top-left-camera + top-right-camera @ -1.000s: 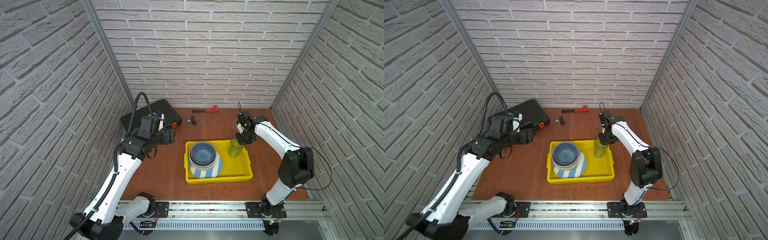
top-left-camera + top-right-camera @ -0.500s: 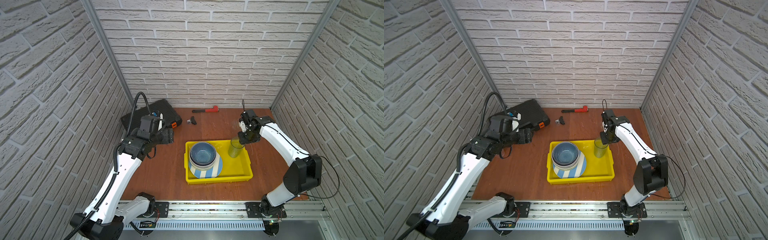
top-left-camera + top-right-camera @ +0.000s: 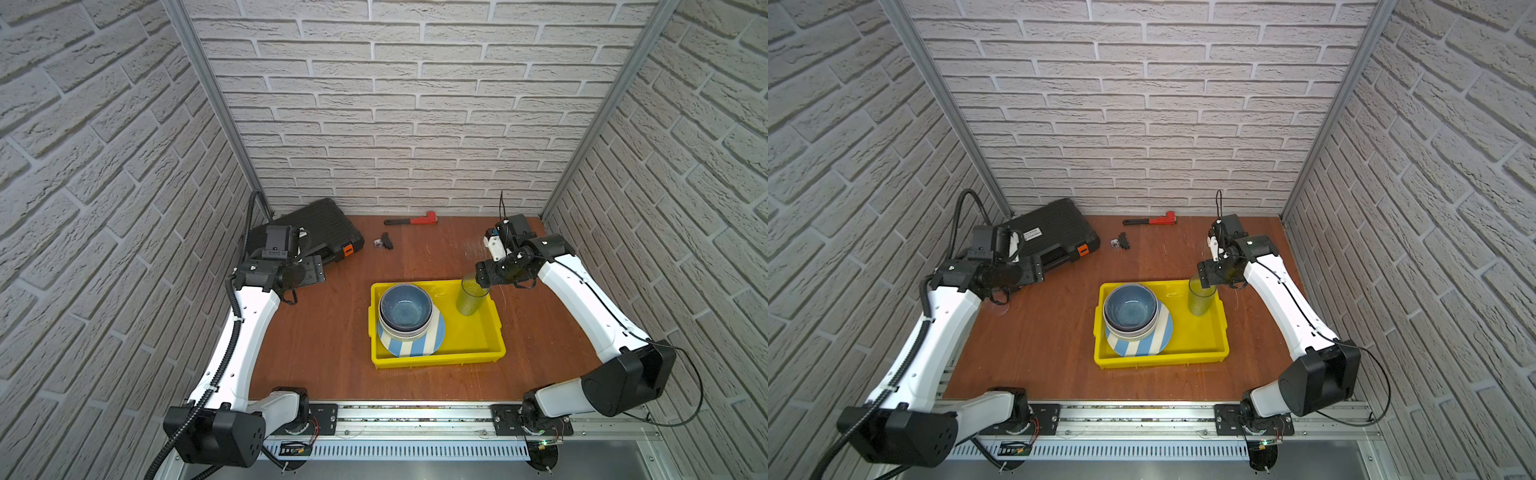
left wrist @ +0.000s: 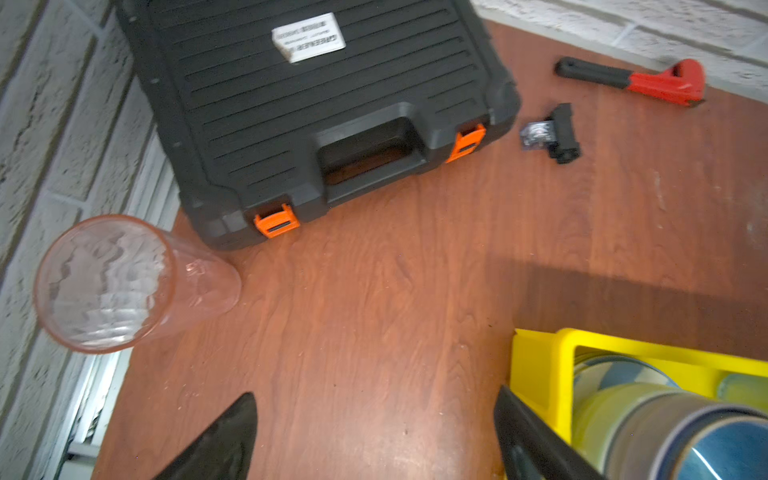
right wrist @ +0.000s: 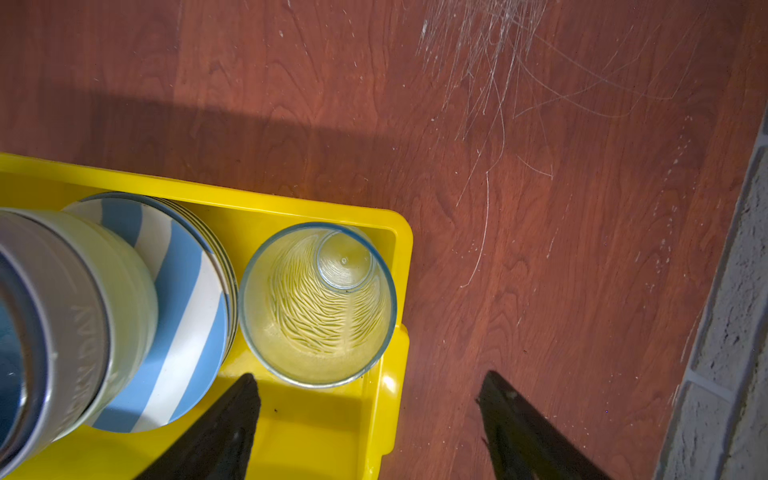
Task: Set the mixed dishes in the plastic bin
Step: 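Open the right gripper to release the clear cup and lift it, then lower the left gripper around the pink clear cup by the toolbox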
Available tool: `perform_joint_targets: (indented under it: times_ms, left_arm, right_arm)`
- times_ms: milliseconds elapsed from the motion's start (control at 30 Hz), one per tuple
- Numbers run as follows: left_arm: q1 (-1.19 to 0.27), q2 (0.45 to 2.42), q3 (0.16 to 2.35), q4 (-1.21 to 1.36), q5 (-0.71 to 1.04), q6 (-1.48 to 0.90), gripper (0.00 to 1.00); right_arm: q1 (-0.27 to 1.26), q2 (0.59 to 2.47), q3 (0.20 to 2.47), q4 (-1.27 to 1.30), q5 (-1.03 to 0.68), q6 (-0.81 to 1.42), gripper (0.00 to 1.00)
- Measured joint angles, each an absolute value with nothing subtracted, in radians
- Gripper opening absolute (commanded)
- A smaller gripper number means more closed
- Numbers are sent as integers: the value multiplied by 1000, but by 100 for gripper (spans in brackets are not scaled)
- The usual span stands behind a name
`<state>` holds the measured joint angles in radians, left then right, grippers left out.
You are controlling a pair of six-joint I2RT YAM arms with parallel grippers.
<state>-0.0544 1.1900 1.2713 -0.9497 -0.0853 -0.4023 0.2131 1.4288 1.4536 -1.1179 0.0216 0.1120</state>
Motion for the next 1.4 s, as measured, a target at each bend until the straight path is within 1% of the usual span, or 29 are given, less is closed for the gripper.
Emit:
perform_joint_targets:
  times_ms: [100, 233, 367, 533, 667, 933, 1167, 1267, 1333, 1400]
  left_arm:
    - [5, 1206, 1285, -982, -88, -385, 89]
    - [71, 1232, 1338, -1031, -148, -359, 88]
    - [159, 1274, 1379, -1054, -206, -340, 88]
    - [241, 1319, 1381, -1073, -225, -322, 85]
    - [277, 1345, 1381, -1076, -226, -313, 79]
    - [354, 1402, 1381, -1071, -233, -313, 71]
    - [400, 1413, 1366, -1037, -246, -315, 64]
    - [405, 1425, 1332, -1009, -244, -316, 59]
    - [405, 1443, 1309, -990, -242, -318, 52]
    - [405, 1459, 1288, -966, -241, -318, 48]
  right_arm:
    - [213, 1389, 1445, -1107, -7, 107, 85]
    - [213, 1359, 1430, -1092, -49, 89, 85]
    - [213, 1357, 1429, -1078, -84, 70, 85]
    - [213, 1356, 1425, -1059, -121, 59, 83]
    - [213, 1347, 1403, -1049, -146, 48, 82]
    - [213, 1342, 1394, -1036, -182, 45, 79]
    - [213, 1320, 1364, -1020, -208, 53, 78]
    - [213, 1316, 1363, -1016, -218, 57, 77]
    - [213, 1311, 1362, -1011, -223, 61, 77]
    - [213, 1302, 1356, -1003, -227, 67, 76]
